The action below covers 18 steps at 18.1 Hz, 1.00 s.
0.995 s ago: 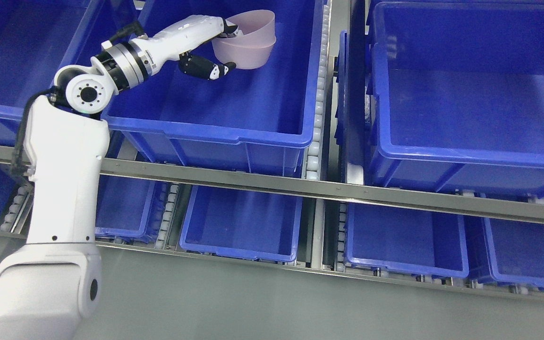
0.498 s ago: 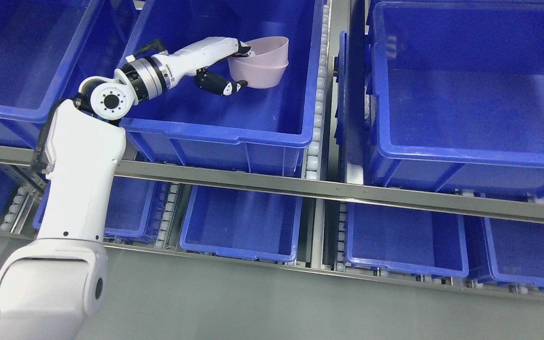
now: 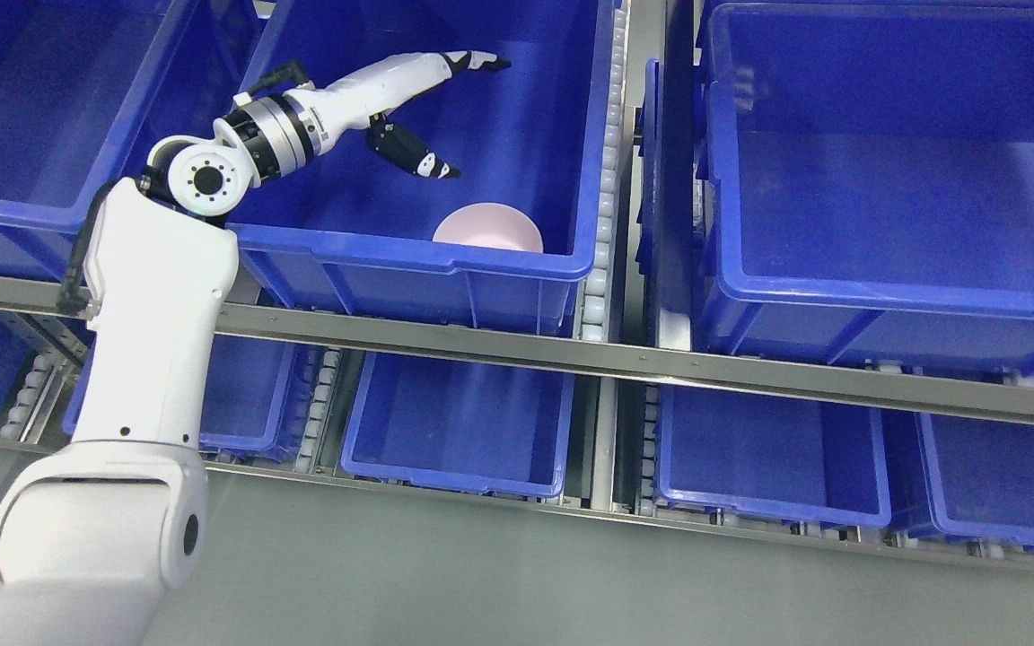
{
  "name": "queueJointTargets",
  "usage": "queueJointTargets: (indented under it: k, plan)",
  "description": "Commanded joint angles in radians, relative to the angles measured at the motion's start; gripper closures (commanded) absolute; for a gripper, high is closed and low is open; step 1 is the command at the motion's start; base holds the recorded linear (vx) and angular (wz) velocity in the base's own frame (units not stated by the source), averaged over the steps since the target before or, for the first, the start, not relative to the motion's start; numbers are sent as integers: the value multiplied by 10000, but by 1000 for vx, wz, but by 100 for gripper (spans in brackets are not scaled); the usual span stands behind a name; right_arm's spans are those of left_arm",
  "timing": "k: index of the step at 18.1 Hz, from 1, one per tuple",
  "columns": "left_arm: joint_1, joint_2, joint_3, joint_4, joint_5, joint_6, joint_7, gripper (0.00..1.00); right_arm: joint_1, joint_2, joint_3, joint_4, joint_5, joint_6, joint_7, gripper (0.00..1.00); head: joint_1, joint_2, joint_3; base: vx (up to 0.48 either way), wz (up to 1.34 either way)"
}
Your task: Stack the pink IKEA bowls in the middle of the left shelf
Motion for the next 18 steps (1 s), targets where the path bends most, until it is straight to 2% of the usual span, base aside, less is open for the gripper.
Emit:
queueJointTargets:
  k: [1, 3, 4, 6, 7, 10, 12, 15, 18]
  plan:
    - [-333, -559, 2558, -121, 288, 696, 2152, 2, 291, -175, -123, -337, -110, -6, -6, 0, 0, 0, 0, 0, 0]
    - [-318, -559, 2960, -121, 1630, 1801, 3642, 0, 291, -175, -123, -337, -110, -6, -6, 0, 0, 0, 0, 0, 0]
    - [-226, -559, 2961, -136, 3096, 2444, 4453, 0, 291, -175, -108, -337, -110, -6, -6, 0, 0, 0, 0, 0, 0]
    - [3, -559, 3038, -532, 4866, 3701, 5225, 0, 291, -175, -123, -337, -110, -6, -6, 0, 0, 0, 0, 0, 0]
    - [308, -559, 3053, -1295, 5680, 4650, 5380, 0, 291, -175, -108, -337, -110, -6, -6, 0, 0, 0, 0, 0, 0]
    - [1229, -559, 2855, -3168, 6072, 6036, 6175, 0, 291, -175, -123, -337, -110, -6, -6, 0, 0, 0, 0, 0, 0]
    - [1902, -559, 2321, -4180, 6072, 6208, 6440, 0, 291, -175, -123, -337, -110, 9, -6, 0, 0, 0, 0, 0, 0]
    - [3711, -559, 832, -6082, 6072, 6193, 6547, 0, 291, -175, -107, -337, -110, -6, -6, 0, 0, 0, 0, 0, 0]
    - [4298, -559, 645, -7067, 6087, 6208, 6425, 0, 291, -175, -107, -337, -110, 9, -6, 0, 0, 0, 0, 0, 0]
